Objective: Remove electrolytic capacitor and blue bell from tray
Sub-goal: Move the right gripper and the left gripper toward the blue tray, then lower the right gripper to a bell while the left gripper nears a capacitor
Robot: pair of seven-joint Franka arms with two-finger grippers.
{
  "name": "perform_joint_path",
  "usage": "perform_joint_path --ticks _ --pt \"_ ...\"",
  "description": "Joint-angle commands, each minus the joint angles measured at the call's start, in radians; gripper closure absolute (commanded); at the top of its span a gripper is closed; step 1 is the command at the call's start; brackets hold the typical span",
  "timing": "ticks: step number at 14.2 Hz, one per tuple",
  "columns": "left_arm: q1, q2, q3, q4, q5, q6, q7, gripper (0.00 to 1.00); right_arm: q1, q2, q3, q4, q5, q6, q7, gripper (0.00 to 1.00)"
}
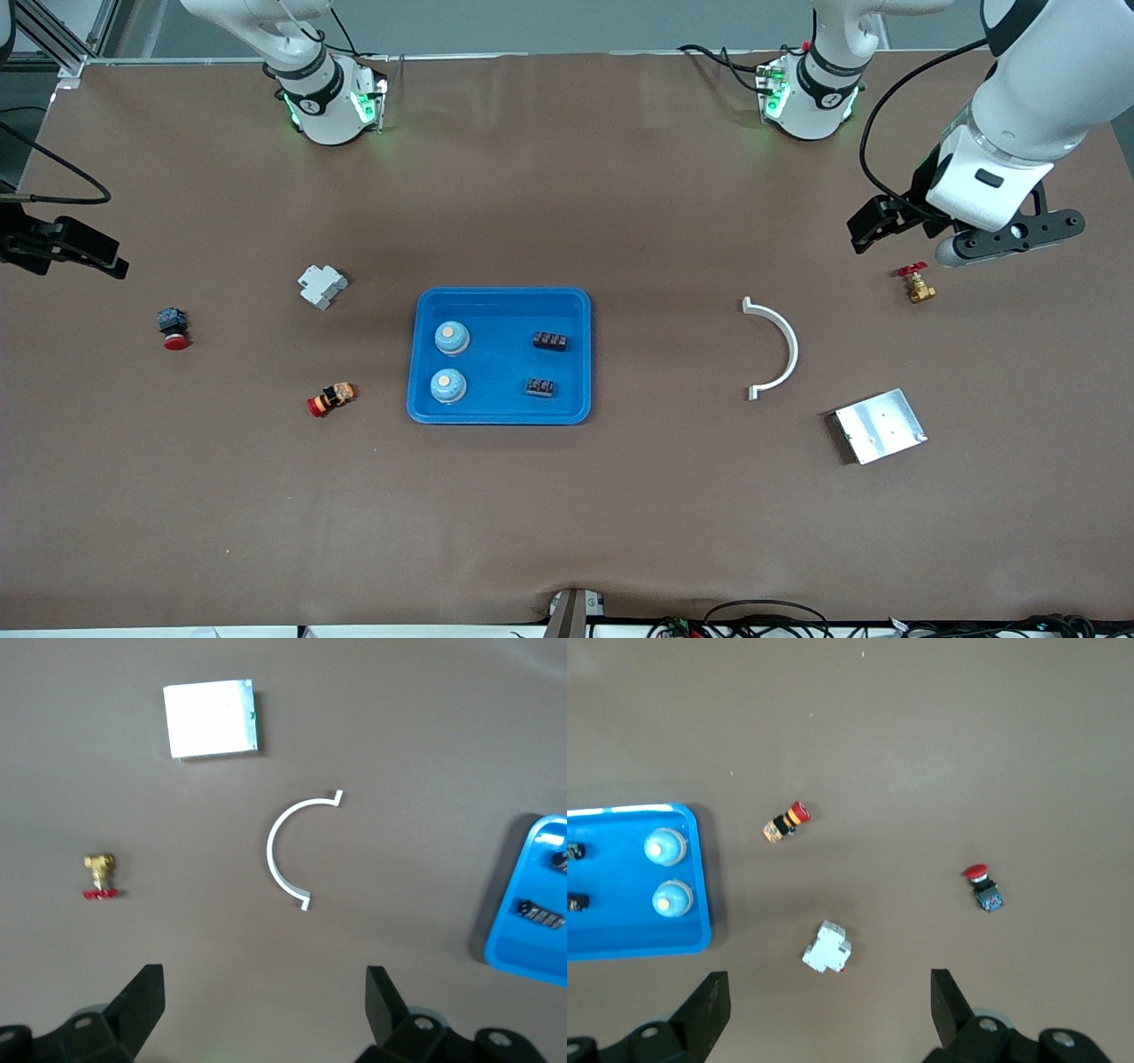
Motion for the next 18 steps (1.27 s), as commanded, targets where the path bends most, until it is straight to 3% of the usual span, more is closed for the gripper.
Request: perform_joint_path --ticks 1,6,11,15,18 --pt "0.008 0.013 0.000 0.000 -0.027 -0.011 -0.066 0.00 -0.027 -0.021 0.008 -0.003 -0.005 -0.021 -0.057 0.00" --pt "-0.010 0.025 -0.011 0.008 -0.032 -0.003 -0.228 0.00 -0.016 -0.014 0.008 -0.009 0.009 -0.015 -0.043 0.00" --pt "-0.021 0.085 -0.060 0.041 -0.032 0.033 -0.458 0.00 0.103 0.086 0.014 -0.032 0.070 0.052 0.100 0.00" --pt "-0.026 0.215 -0.138 0.141 -0.044 0.037 -0.728 0.00 0.220 0.202 0.026 -0.047 0.079 0.127 0.244 0.00" --pt "-0.078 0.335 -0.158 0.228 -0.041 0.043 -0.897 0.00 0.258 0.222 0.092 -0.139 0.079 0.239 0.390 0.00"
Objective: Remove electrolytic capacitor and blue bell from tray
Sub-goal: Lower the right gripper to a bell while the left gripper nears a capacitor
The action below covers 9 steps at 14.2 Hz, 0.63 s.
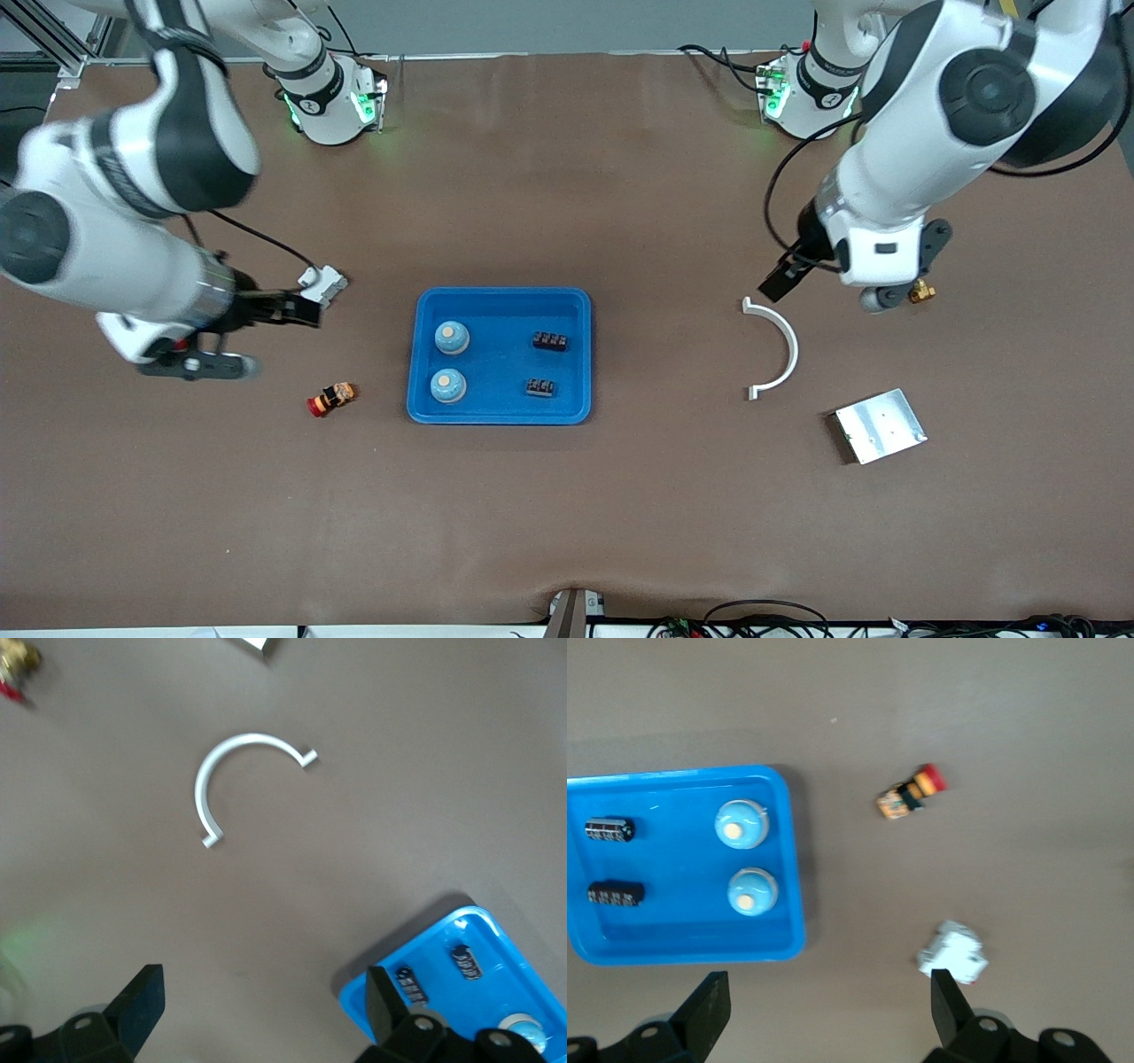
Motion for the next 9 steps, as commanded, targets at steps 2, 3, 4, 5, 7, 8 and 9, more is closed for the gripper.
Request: perform_joint_path --ticks 2,3,4,5,7,8,9 --pt "-0.080 0.163 -0.003 0.131 -0.007 0.038 -0.219 0.00 0.044 0.008 0.076 -0.121 0.008 0.133 0.217 0.00" --pt "-0.098 0.184 -0.003 0.133 -0.005 0.070 -0.271 0.00 0.053 0.016 0.096 -0.147 0.008 0.167 0.280 0.00" --pt "-0.115 0.200 -0.003 0.134 0.001 0.097 -0.311 0.00 0.067 0.021 0.104 -0.167 0.008 0.197 0.332 0.00" --pt "-0.126 0.214 -0.003 0.136 0.001 0.122 -0.362 0.00 0.087 0.028 0.107 -0.190 0.008 0.226 0.377 0.00" --pt "-0.158 0.237 0.002 0.137 0.003 0.157 -0.431 0.00 0.118 0.048 0.107 -0.249 0.008 0.308 0.428 0.00" --pt "-0.170 0.254 0.005 0.139 0.006 0.177 -0.471 0.00 0.122 0.059 0.107 -0.279 0.008 0.355 0.443 0.00" --pt "-0.176 0.279 0.005 0.148 0.009 0.193 -0.527 0.00 0.128 0.077 0.107 -0.288 0.008 0.384 0.457 0.00"
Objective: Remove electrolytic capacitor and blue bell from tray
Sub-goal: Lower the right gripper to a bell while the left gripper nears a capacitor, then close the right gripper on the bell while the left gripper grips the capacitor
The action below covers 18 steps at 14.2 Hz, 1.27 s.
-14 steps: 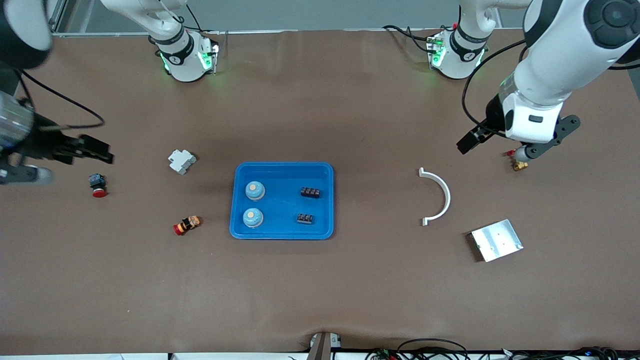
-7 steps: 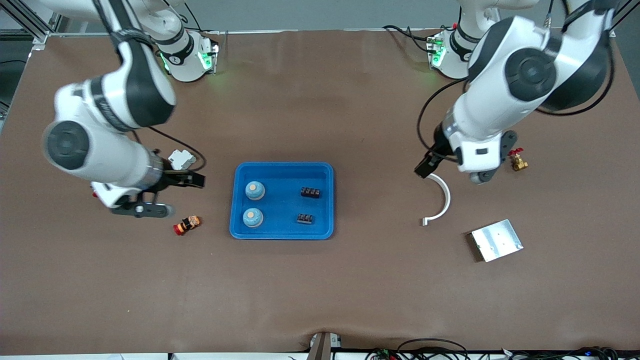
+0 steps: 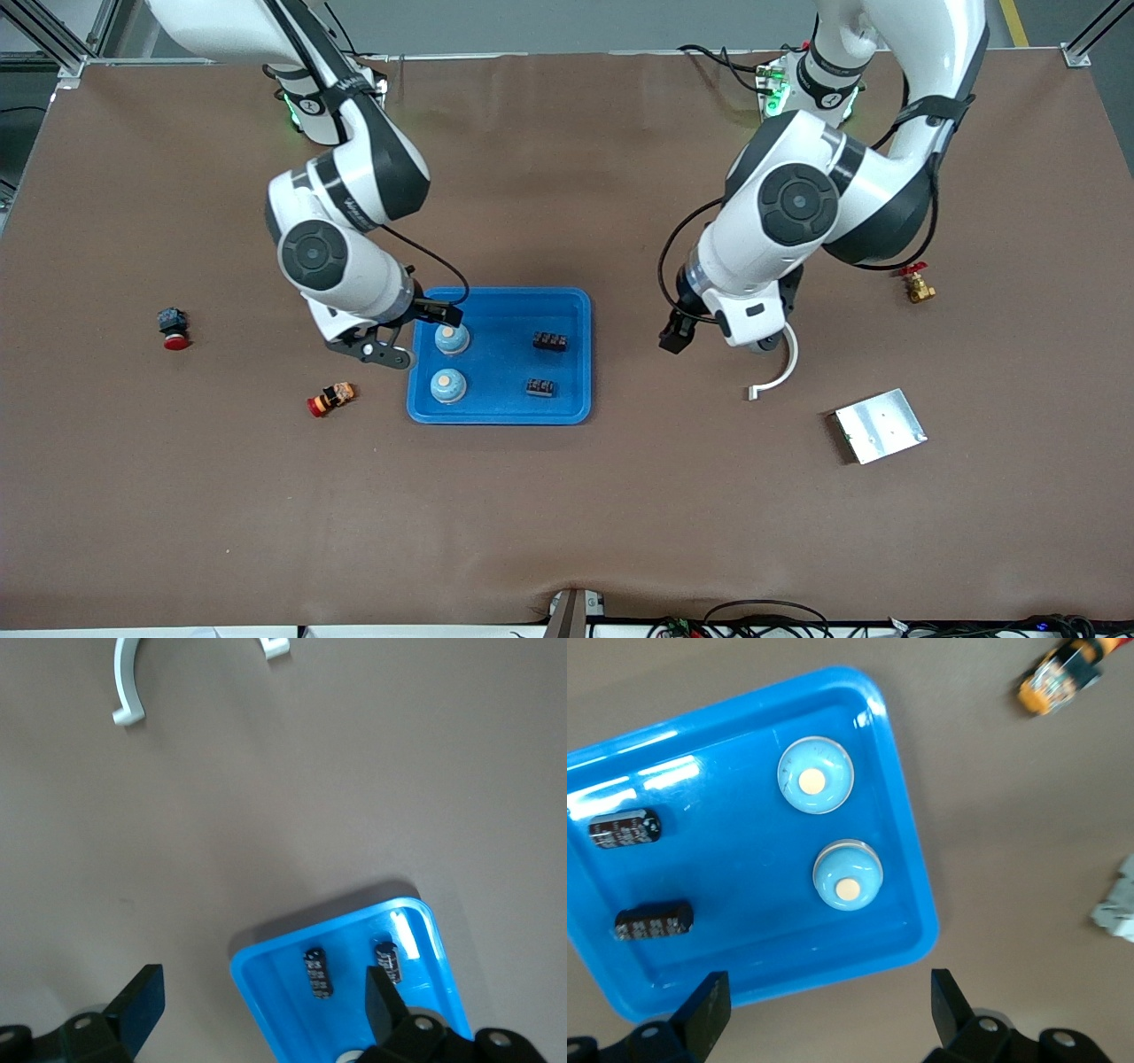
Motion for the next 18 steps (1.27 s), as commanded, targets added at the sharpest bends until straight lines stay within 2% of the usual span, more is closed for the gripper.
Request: perform_joint_path --ticks 1,4,7,9,12,18 --pt "-0.054 0.076 0.010 0.053 0.013 0.020 -0.145 0.00 0.017 0.045 0.001 -0.038 0.005 0.081 0.052 0.00" --pt "-0.124 0.137 0.008 0.085 0.081 0.038 -0.291 0.00 0.024 0.108 -0.001 -0.039 0.006 0.144 0.056 0.00" --pt "-0.147 0.166 0.010 0.088 0.082 0.097 -0.403 0.00 0.020 0.115 -0.001 -0.056 0.005 0.150 0.056 0.00" --pt "-0.169 0.186 0.010 0.090 0.084 0.120 -0.445 0.00 0.017 0.120 -0.001 -0.091 0.006 0.220 0.058 0.00" --pt "-0.222 0.228 0.053 0.114 0.082 0.154 -0.475 0.00 0.032 0.145 -0.001 -0.091 0.006 0.274 0.226 0.00" --pt "-0.304 0.289 0.113 0.139 0.084 0.210 -0.501 0.00 0.028 0.171 -0.001 -0.097 0.006 0.285 0.365 0.00"
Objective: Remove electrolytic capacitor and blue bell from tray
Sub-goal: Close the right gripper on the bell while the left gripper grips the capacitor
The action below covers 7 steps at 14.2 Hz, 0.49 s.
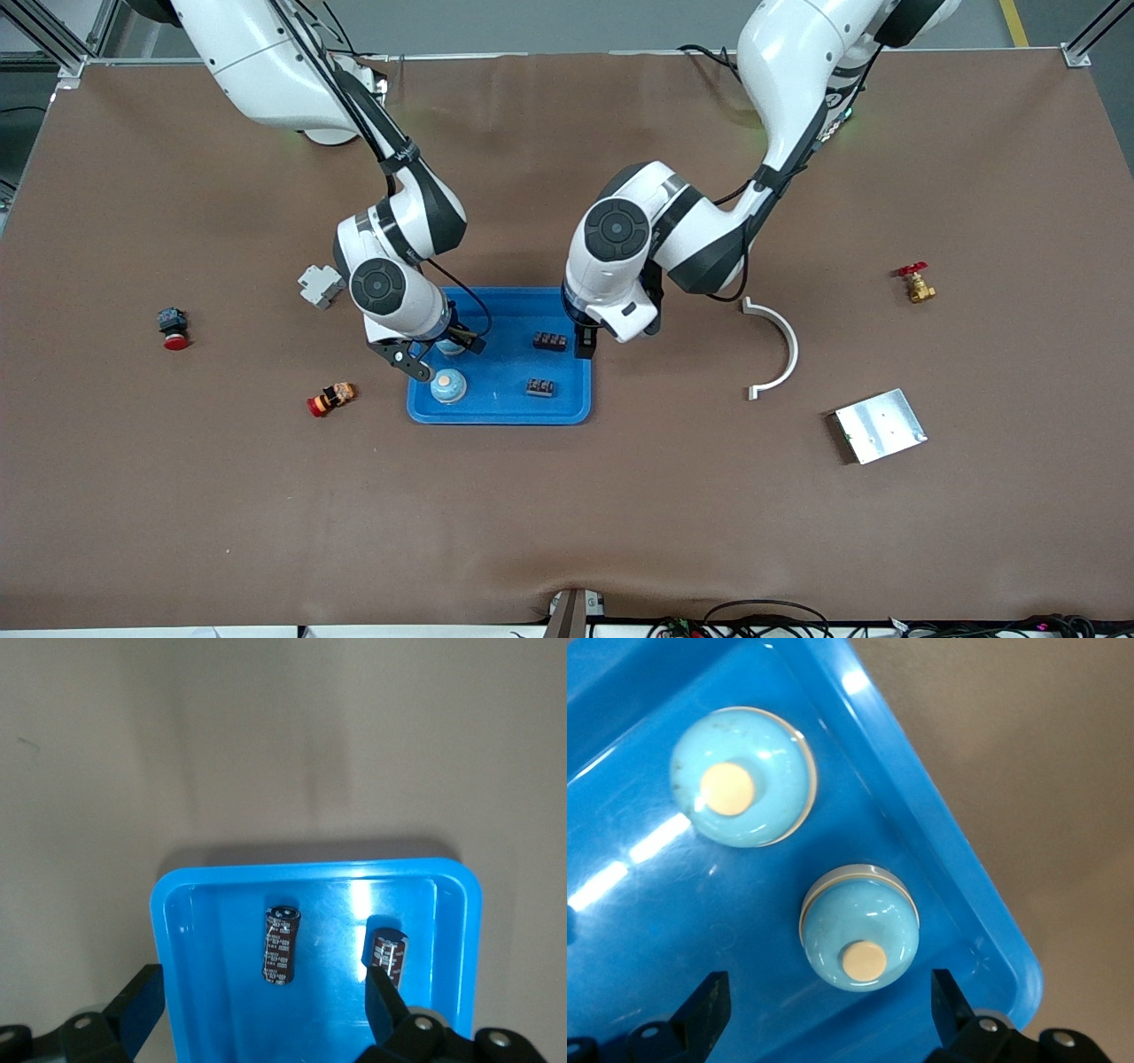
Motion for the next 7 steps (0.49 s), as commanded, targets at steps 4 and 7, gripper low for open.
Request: perform_joint_path --ticks 4,7 --pt "-0.128 0.091 0.120 0.062 0.017 0.082 -0.010 0.00 0.004 0.025 0.000 -0.005 0.005 0.027 0.070 0.00" --pt "-0.141 0.137 0.127 0.085 0.017 0.136 -0.010 0.00 0.004 0.031 0.000 -0.011 0.005 0.029 0.070 0.00"
